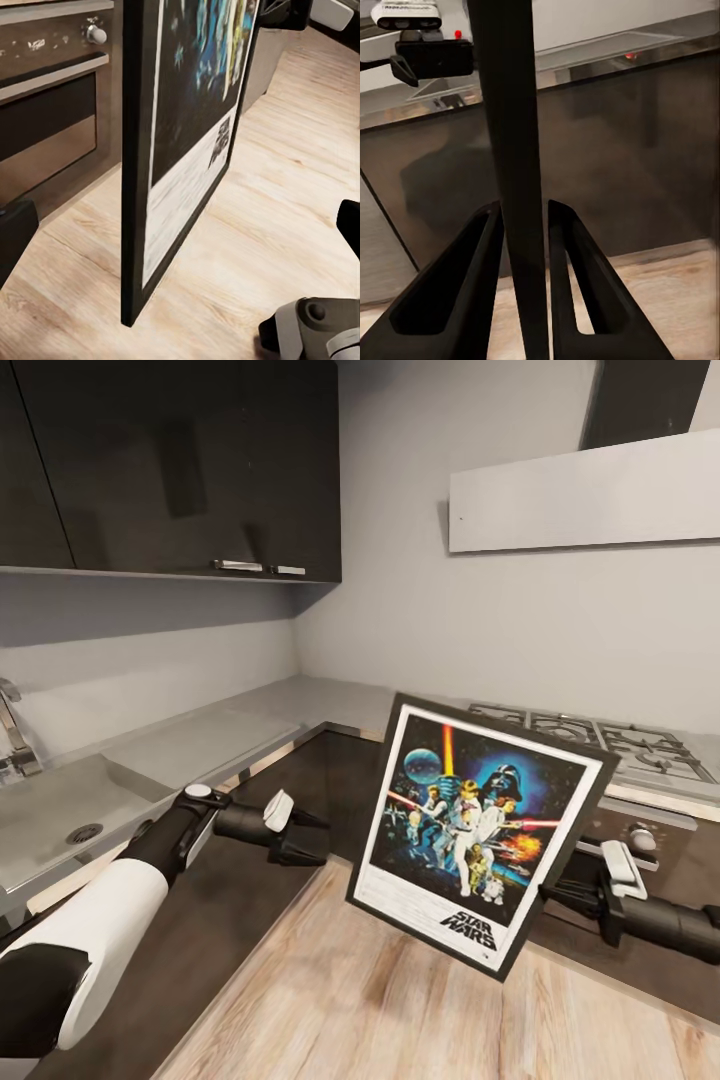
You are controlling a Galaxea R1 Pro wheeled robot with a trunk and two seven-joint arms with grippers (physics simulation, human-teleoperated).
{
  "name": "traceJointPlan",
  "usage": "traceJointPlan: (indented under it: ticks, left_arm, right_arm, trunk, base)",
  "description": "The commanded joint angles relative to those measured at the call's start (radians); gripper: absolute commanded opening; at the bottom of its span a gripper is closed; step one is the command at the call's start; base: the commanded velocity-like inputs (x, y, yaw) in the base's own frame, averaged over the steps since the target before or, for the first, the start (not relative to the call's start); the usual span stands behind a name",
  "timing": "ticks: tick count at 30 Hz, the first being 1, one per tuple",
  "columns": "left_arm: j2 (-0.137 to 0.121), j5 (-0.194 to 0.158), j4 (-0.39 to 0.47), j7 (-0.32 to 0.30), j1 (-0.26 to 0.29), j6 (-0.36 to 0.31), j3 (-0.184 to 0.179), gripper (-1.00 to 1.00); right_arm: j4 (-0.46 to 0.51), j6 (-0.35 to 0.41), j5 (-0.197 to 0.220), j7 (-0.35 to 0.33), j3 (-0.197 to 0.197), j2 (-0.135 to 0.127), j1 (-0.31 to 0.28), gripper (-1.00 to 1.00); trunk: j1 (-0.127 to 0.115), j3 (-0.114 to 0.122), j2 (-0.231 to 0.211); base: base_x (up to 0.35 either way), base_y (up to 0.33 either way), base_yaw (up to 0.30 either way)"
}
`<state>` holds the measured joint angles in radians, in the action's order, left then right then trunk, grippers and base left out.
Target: Pick up the poster from the kitchen countertop and hang it on one of the wall nails in the kitchen.
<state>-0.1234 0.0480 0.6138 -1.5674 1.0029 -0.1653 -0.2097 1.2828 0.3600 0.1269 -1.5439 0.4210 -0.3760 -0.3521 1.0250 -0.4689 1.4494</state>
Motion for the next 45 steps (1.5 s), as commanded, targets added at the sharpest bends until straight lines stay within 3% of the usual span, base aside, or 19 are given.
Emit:
traceJointPlan:
  ticks: [1, 5, 8, 12, 16, 21, 24, 25, 28, 29, 32, 34, 38, 39, 45]
  left_arm:
    - [0.0, 0.003, 0.001, -0.003, 0.0, -0.01, -0.002, 1.0]
    - [0.0, 0.003, -0.001, -0.003, -0.011, -0.01, -0.003, 1.0]
    - [0.002, 0.003, -0.001, -0.003, -0.049, -0.009, -0.003, 1.0]
    - [0.003, 0.002, -0.002, 0.001, -0.109, -0.008, -0.004, 1.0]
    - [0.006, 0.001, -0.002, 0.113, -0.166, -0.005, -0.005, 1.0]
    - [0.007, -0.001, -0.001, 0.3, -0.339, 0.005, -0.005, 1.0]
    - [0.007, -0.003, 0.0, 0.353, -0.391, 0.014, -0.004, 1.0]
    - [0.004, -0.031, -0.004, 0.38, -0.447, 0.071, -0.001, 1.0]
    - [0.002, -0.079, -0.053, 0.388, -0.477, 0.115, 0.001, 1.0]
    - [-0.001, -0.154, -0.258, 0.42, -0.496, 0.272, 0.046, 1.0]
    - [-0.011, -0.163, -0.355, 0.509, -0.498, 0.341, 0.077, 1.0]
    - [-0.015, -0.165, -0.384, 0.525, -0.498, 0.359, 0.082, 1.0]
    - [-0.031, -0.204, -0.452, 0.536, -0.498, 0.379, 0.085, 1.0]
    - [-0.04, -0.241, -0.485, 0.542, -0.498, 0.393, 0.086, 1.0]
    - [-0.071, -0.375, -0.565, 0.568, -0.498, 0.457, 0.086, 1.0]
  right_arm:
    - [0.0, 0.013, 0.001, -0.005, 0.003, 0.0, -0.001, -1.0]
    - [0.0, 0.013, -0.002, -0.004, 0.011, -0.002, -0.001, -1.0]
    - [0.0, 0.013, -0.004, -0.004, 0.022, -0.003, 0.0, -1.0]
    - [-0.003, 0.013, -0.005, -0.005, 0.084, -0.003, 0.006, -1.0]
    - [-0.003, 0.014, -0.006, -0.005, 0.095, -0.003, 0.009, -1.0]
    - [-0.005, 0.017, -0.006, -0.005, 0.098, -0.003, 0.01, -1.0]
    - [-0.005, 0.018, -0.006, -0.005, 0.098, -0.003, 0.011, -1.0]
    - [-0.005, 0.019, -0.006, -0.005, 0.1, -0.003, 0.011, -1.0]
    - [-0.005, 0.019, -0.006, -0.005, 0.103, -0.003, 0.011, -1.0]
    - [-0.005, 0.019, -0.006, -0.005, 0.104, -0.002, 0.011, -1.0]
    - [-0.005, 0.019, -0.006, -0.005, 0.104, -0.001, 0.011, -1.0]
    - [-0.005, 0.019, -0.006, -0.005, 0.104, -0.001, 0.011, -1.0]
    - [-0.005, 0.019, -0.006, -0.005, 0.104, -0.001, 0.011, -1.0]
    - [-0.005, 0.019, -0.006, -0.005, 0.104, -0.001, 0.011, -1.0]
    - [-0.006, 0.019, -0.007, -0.004, 0.104, -0.001, 0.011, -1.0]
  trunk:
    - [0.0, -0.001, 0.001]
    - [0.0, -0.001, 0.001]
    - [0.0, -0.001, 0.001]
    - [0.0, -0.001, 0.001]
    - [0.0, -0.001, 0.001]
    - [0.0, -0.001, 0.001]
    - [0.0, -0.001, 0.001]
    - [0.0, -0.001, 0.001]
    - [0.0, -0.001, 0.001]
    - [0.0, -0.001, 0.001]
    - [0.0, -0.001, 0.001]
    - [0.0, -0.001, 0.001]
    - [0.0, -0.001, 0.001]
    - [0.0, -0.001, 0.001]
    - [0.0, -0.001, 0.001]
  base:
    - [0.0, 0.0, 0.0]
    - [0.0, 0.0, 0.0]
    - [0.0, 0.0, 0.0]
    - [0.0, 0.0, 0.0]
    - [0.0, 0.0, 0.0]
    - [0.0, 0.0, 0.0]
    - [0.0, 0.0, 0.0]
    - [0.0, 0.0, 0.0]
    - [0.0, 0.0, 0.0]
    - [0.0, 0.0, 0.0]
    - [0.0, 0.0, 0.0]
    - [0.0, 0.0, 0.0]
    - [0.0, 0.0, 0.0]
    - [0.0, 0.0, 0.0]
    - [0.0, 0.0, 0.0]
